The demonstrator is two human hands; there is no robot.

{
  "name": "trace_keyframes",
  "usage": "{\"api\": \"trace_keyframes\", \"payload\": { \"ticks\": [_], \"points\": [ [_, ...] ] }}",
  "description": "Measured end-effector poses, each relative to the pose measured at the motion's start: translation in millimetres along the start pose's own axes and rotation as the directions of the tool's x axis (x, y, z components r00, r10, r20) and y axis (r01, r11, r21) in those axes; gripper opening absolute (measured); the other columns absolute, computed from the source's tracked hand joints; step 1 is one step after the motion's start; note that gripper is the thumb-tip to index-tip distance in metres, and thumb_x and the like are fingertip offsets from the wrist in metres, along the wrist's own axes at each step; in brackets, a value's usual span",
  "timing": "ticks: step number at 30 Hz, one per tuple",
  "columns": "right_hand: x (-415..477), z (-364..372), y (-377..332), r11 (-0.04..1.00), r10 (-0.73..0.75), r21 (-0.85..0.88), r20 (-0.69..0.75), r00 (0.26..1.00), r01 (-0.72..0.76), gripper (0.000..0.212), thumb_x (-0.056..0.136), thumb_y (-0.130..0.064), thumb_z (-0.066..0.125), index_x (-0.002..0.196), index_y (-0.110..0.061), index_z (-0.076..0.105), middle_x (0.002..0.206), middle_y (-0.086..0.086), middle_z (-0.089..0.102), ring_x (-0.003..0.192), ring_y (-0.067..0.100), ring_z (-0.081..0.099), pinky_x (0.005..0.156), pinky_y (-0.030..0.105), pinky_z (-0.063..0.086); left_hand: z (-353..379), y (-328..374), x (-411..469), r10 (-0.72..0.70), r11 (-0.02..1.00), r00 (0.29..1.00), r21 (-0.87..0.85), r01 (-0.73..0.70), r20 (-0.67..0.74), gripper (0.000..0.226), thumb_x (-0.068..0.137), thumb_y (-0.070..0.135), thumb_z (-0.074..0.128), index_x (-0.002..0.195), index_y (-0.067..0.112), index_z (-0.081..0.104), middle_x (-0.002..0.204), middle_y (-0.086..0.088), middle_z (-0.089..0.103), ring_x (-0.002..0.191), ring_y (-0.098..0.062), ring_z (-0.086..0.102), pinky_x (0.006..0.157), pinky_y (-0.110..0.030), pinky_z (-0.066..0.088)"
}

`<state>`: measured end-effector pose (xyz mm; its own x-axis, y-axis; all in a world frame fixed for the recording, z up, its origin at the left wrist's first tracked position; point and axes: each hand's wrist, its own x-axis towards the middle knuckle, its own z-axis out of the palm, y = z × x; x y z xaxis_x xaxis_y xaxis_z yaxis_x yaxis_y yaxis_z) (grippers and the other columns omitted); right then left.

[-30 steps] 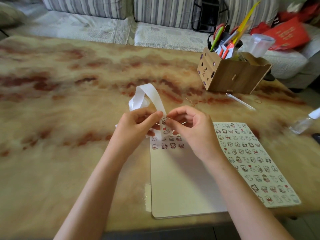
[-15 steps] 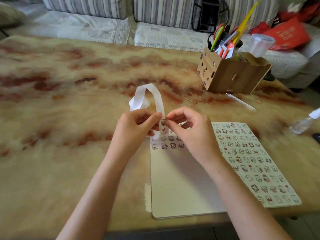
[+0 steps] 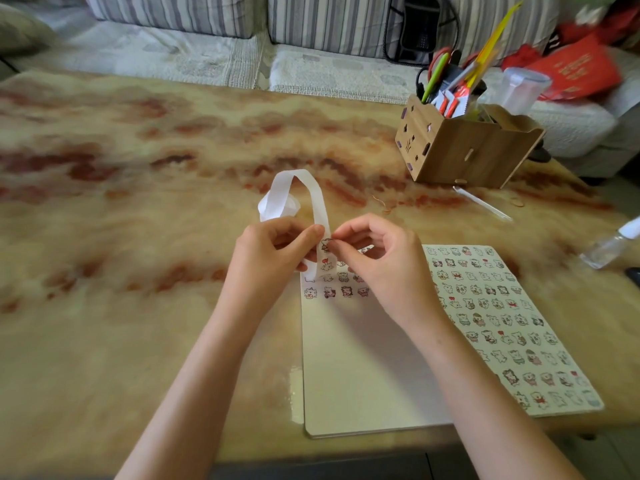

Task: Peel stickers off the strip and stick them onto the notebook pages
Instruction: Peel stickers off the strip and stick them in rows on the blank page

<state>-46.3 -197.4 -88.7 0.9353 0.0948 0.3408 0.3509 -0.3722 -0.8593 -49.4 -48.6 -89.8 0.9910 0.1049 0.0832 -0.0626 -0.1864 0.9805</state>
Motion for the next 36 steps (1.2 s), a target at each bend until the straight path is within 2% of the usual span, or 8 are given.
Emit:
{"api": "trace_keyframes", "payload": {
  "ticks": [7, 14, 19, 23, 26, 30, 34, 36],
  "points": [
    [0.2, 0.7, 1.3, 0.996, -0.051, -0.075, -0.015, 0.999, 0.05, 0.009, 0.08, -0.008, 0.074, 0.079, -0.015, 0.068, 0.072, -0.007, 0.068, 0.066, 0.008, 0.063, 0.058, 0.024, 0.051, 0.9, -0.1, 0.3, -0.01, 1.0, 1.0, 0.017, 0.01, -0.009, 0.018, 0.087, 0.02, 0.065, 0.077, 0.006, 0.072, 0.068, -0.001, 0.073, 0.063, -0.006, 0.066, 0.054, -0.01, 0.045],
    [0.6, 1.6, 5.2, 0.987, -0.076, -0.146, -0.002, 0.997, 0.074, 0.004, 0.082, -0.013, 0.072, 0.082, -0.016, 0.068, 0.082, -0.007, 0.067, 0.077, 0.012, 0.061, 0.068, 0.029, 0.049, 0.8, -0.8, 0.3, -0.032, 0.999, 0.999, 0.022, 0.032, -0.027, 0.019, 0.087, 0.019, 0.065, 0.078, 0.005, 0.072, 0.068, -0.002, 0.072, 0.061, -0.006, 0.065, 0.053, -0.009, 0.044],
    [0.7, -2.8, 2.7, 0.981, -0.077, -0.177, 0.023, 0.997, 0.08, 0.008, 0.082, -0.02, 0.073, 0.08, -0.023, 0.066, 0.092, -0.011, 0.055, 0.089, 0.006, 0.047, 0.077, 0.011, 0.035, 0.4, -1.7, -0.4, -0.045, 0.999, 0.999, 0.018, 0.046, -0.029, 0.018, 0.088, 0.021, 0.064, 0.078, 0.008, 0.073, 0.067, 0.0, 0.073, 0.064, -0.006, 0.067, 0.054, -0.01, 0.046],
    [1.1, -10.3, -7.6, 0.999, 0.006, -0.047, 0.082, 0.997, -0.002, 0.008, 0.082, -0.017, 0.073, 0.079, -0.021, 0.067, 0.083, -0.014, 0.059, 0.073, 0.002, 0.048, 0.068, 0.012, 0.037, -0.4, -2.4, -0.2, -0.047, 0.998, 0.998, 0.028, 0.048, -0.045, 0.019, 0.088, 0.022, 0.063, 0.079, 0.009, 0.073, 0.068, -0.001, 0.073, 0.063, -0.005, 0.067, 0.054, -0.009, 0.045],
    [3.8, -26.0, -12.8, 0.99, 0.128, 0.044, 0.177, 0.976, -0.137, 0.005, 0.082, -0.014, 0.072, 0.081, -0.016, 0.068, 0.071, -0.01, 0.064, 0.065, 0.002, 0.054, 0.061, 0.016, 0.044, -1.3, -3.3, 0.4, -0.046, 0.998, 0.997, 0.044, 0.049, -0.062, 0.018, 0.088, 0.021, 0.063, 0.078, 0.009, 0.072, 0.068, 0.001, 0.073, 0.061, -0.002, 0.065, 0.056, -0.009, 0.046],
    [5.6, -55.4, -3.5, 0.918, 0.397, -0.123, 0.241, 0.885, -0.378, 0.007, 0.077, -0.017, 0.076, 0.08, -0.015, 0.07, 0.065, -0.005, 0.068, 0.054, 0.003, 0.055, 0.05, 0.01, 0.04, -1.9, -4.0, 0.8, -0.049, 0.996, 0.997, 0.072, 0.054, -0.066, 0.019, 0.089, 0.023, 0.062, 0.078, 0.011, 0.072, 0.068, 0.003, 0.073, 0.059, 0.0, 0.062, 0.059, -0.01, 0.048],
    [4.3, -68.0, 7.6, 0.84, 0.528, -0.261, 0.191, 0.828, -0.475, 0.007, 0.075, -0.018, 0.079, 0.077, -0.016, 0.073, 0.066, -0.005, 0.071, 0.051, 0.003, 0.053, 0.064, 0.021, 0.042, -2.0, -4.0, 0.7, -0.051, 0.995, 0.997, 0.083, 0.057, -0.065, 0.019, 0.089, 0.025, 0.062, 0.078, 0.013, 0.072, 0.068, 0.004, 0.073, 0.06, 0.0, 0.062, 0.063, -0.014, 0.049],
    [3.3, -66.0, 9.2, 0.823, 0.553, -0.283, 0.205, 0.808, -0.492, 0.006, 0.074, -0.018, 0.079, 0.076, -0.015, 0.074, 0.07, -0.003, 0.073, 0.06, 0.007, 0.058, 0.07, 0.027, 0.045, -1.6, -3.6, 0.8, -0.053, 0.995, 0.996, 0.081, 0.059, -0.068, 0.019, 0.089, 0.024, 0.062, 0.078, 0.013, 0.072, 0.068, 0.003, 0.072, 0.059, 0.001, 0.061, 0.062, -0.014, 0.048]
  ]
}}
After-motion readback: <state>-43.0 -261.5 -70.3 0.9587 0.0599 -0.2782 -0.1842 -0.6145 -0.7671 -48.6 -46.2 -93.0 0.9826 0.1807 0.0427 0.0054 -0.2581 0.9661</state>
